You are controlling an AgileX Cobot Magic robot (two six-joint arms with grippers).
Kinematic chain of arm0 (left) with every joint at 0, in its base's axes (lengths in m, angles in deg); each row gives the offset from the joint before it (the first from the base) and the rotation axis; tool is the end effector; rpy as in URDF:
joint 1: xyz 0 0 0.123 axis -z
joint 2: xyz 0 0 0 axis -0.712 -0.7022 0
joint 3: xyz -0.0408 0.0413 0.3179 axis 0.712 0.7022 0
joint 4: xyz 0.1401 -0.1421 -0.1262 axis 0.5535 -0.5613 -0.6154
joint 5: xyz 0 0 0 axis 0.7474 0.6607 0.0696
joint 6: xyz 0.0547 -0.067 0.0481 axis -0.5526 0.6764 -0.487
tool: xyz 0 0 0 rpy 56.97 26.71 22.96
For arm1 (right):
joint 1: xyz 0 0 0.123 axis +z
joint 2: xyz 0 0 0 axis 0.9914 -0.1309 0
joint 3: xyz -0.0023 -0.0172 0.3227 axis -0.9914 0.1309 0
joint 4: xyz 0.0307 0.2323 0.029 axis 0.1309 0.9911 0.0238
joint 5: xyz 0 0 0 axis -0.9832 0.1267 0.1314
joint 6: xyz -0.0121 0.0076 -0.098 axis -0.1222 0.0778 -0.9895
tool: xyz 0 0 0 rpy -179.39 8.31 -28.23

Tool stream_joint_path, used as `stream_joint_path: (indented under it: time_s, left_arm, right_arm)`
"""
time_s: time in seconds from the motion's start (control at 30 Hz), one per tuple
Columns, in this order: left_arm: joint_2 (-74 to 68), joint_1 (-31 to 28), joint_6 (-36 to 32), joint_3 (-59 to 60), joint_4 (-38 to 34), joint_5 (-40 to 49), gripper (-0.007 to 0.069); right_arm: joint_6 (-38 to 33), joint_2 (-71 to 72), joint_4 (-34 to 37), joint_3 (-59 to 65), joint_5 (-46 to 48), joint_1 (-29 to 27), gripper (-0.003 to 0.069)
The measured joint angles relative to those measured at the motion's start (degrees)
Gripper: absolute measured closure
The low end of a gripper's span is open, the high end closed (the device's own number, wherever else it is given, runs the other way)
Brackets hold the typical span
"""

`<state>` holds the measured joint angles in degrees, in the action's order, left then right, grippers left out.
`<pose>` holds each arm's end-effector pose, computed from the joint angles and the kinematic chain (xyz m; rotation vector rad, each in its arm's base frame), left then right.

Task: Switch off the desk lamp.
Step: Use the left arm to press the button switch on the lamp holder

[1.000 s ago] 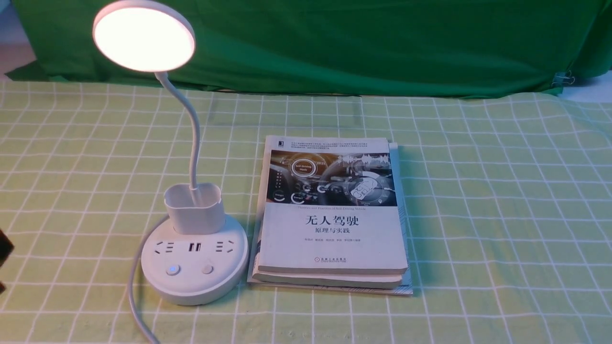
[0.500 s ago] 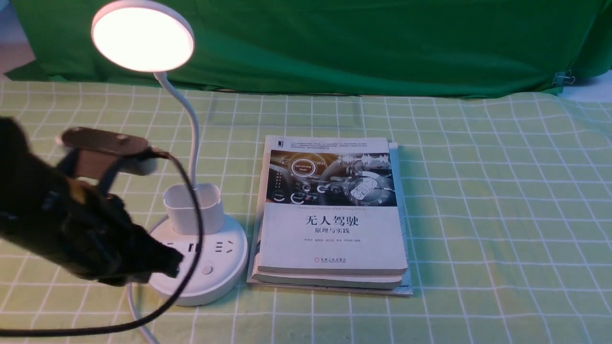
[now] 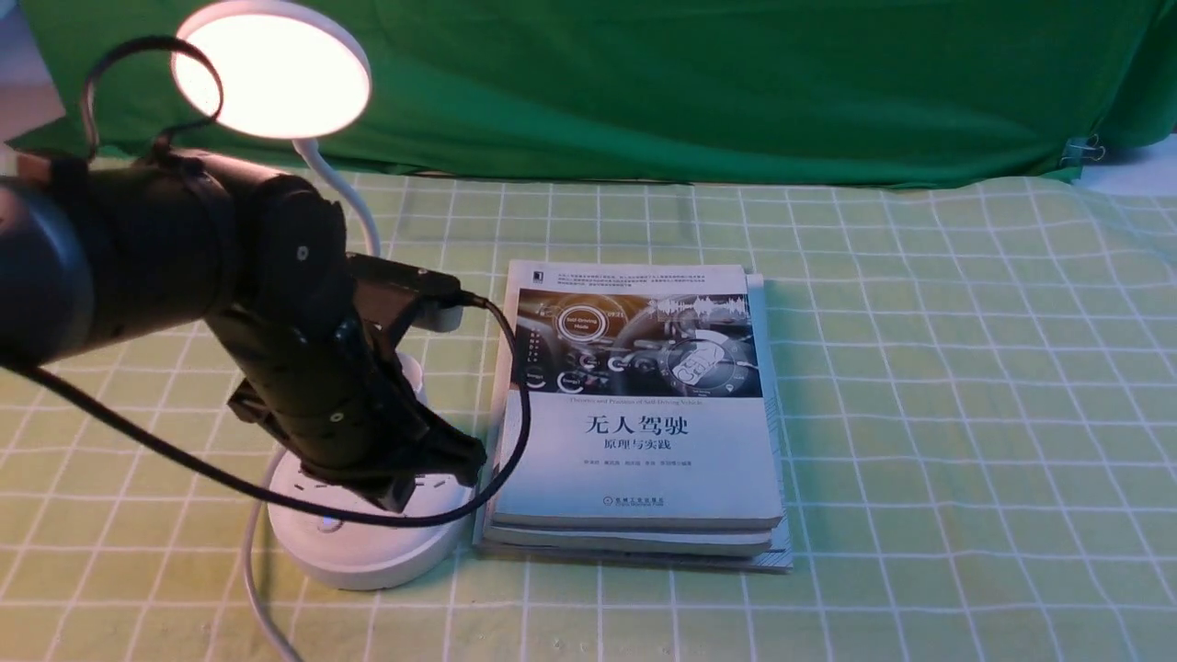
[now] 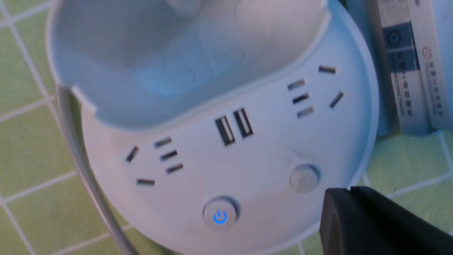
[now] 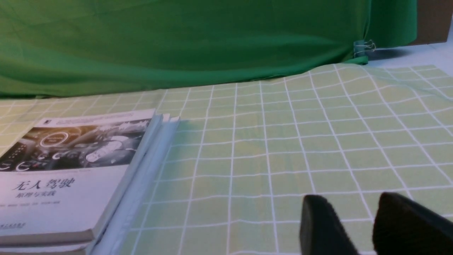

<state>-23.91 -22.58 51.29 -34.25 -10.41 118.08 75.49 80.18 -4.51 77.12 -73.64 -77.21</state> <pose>0.2872 -0.1287 0.2521 0.5892 2.8919 -0.1649 0.0089 0.0021 0.1855 0.0493 1.7444 0.1957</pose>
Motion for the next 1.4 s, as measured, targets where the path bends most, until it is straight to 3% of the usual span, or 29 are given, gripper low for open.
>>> stream_joint_path:
  time_s: [0.97,1.4]
  left_arm:
    - [-6.81,-0.48,-0.02,-2.26,0.41,2.09,0.0624]
    - [-2.22,-0.48,0.20,-1.76,0.96,2.13,0.0624]
  right_arm:
    - [0.00,0.00,0.00,0.00,0.09,0.00,0.0420]
    - [-0.02,0.00,0.00,0.00,0.09,0.00,0.0420]
